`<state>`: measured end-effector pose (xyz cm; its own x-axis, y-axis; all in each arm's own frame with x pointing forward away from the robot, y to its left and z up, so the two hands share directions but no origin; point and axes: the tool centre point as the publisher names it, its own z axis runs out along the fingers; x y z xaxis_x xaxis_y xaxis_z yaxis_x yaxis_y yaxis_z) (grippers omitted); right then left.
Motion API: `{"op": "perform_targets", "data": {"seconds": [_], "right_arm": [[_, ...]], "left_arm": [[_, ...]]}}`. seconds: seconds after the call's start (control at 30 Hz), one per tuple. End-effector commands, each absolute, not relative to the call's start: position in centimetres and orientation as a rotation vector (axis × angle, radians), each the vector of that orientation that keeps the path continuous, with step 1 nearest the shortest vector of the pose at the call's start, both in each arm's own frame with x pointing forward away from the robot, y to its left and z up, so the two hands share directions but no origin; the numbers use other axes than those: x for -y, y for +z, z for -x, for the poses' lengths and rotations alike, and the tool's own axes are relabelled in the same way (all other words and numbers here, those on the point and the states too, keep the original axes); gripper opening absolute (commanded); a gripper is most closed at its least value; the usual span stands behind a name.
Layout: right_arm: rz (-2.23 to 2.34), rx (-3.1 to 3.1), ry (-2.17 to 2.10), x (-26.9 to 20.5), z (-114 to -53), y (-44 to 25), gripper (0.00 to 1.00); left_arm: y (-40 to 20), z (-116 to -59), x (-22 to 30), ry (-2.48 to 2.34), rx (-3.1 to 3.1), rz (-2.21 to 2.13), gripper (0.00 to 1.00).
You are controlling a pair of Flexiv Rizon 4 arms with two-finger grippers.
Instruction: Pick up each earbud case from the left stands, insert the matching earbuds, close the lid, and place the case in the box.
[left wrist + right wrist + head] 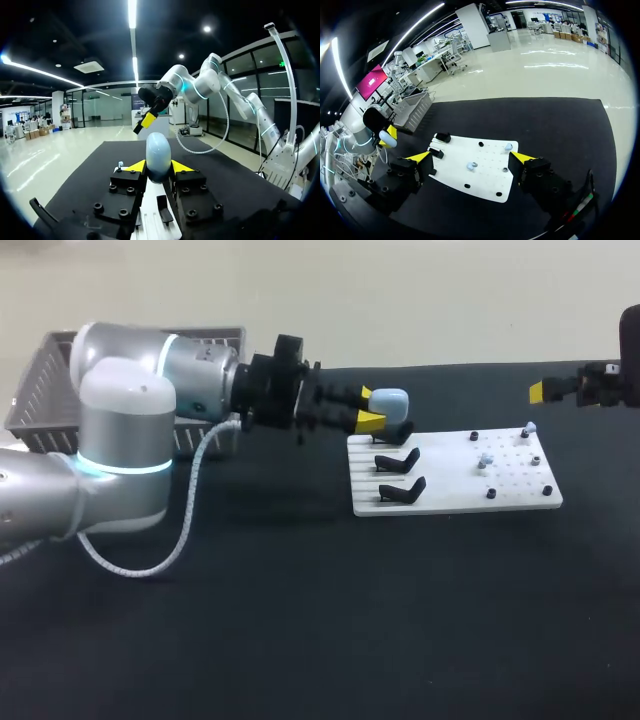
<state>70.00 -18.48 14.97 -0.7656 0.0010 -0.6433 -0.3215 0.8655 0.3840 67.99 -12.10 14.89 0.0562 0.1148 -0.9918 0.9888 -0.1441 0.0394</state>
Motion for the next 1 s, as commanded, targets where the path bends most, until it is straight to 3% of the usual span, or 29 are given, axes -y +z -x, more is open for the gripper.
{"op": "perform_targets", "data": {"seconds": [0.03,1.0], "right_arm": [[0.231,-2.373,0.635,18.50,-69.97,15.00,1.00],[0.231,-2.373,0.635,18.50,-69.97,15.00,1.00]], "left_arm": [[14.36,-67.67,12.53,-1.200,-1.183,-1.379,0.00],[14.21,-67.34,13.04,-1.262,-1.103,-1.489,0.00]]}}
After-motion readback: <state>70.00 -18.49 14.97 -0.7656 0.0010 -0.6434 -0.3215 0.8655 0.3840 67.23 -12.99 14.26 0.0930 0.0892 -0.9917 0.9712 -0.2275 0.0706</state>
